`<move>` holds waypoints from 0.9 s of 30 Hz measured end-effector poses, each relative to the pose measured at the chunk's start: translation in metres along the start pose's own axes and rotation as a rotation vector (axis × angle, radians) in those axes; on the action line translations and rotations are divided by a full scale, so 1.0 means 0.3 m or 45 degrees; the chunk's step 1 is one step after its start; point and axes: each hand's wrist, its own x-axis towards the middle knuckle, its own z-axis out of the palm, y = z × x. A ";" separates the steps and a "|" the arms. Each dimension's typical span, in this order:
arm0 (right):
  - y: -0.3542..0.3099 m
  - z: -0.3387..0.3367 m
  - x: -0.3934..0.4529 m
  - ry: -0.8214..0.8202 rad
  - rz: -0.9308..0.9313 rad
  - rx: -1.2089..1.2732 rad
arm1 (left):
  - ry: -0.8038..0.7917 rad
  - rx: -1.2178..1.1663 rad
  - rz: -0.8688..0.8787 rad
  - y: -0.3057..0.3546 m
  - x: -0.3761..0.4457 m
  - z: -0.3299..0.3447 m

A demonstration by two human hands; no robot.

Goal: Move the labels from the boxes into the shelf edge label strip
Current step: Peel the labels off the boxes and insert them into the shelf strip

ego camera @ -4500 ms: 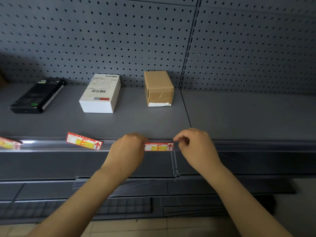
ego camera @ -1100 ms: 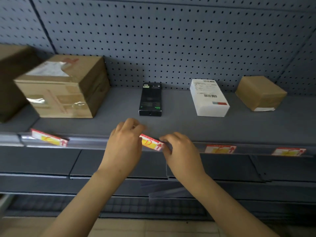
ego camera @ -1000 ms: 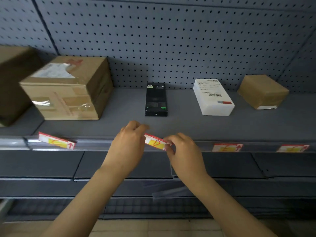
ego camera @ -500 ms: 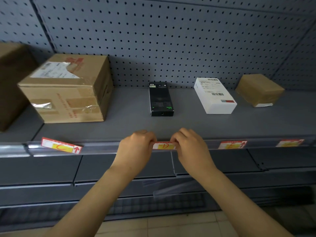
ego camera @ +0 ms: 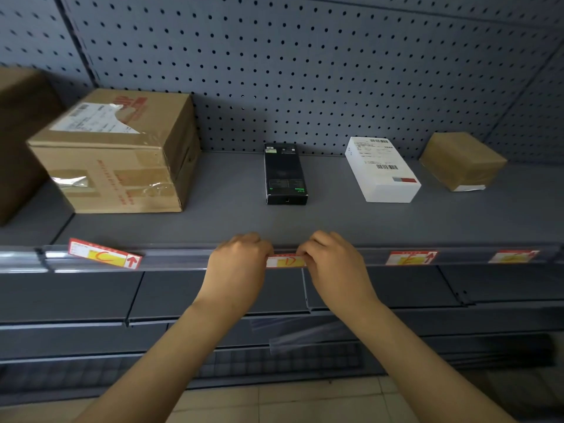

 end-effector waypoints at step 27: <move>-0.417 0.094 0.099 -0.065 -0.287 0.348 | 0.111 0.147 -0.380 -0.357 -0.227 -0.195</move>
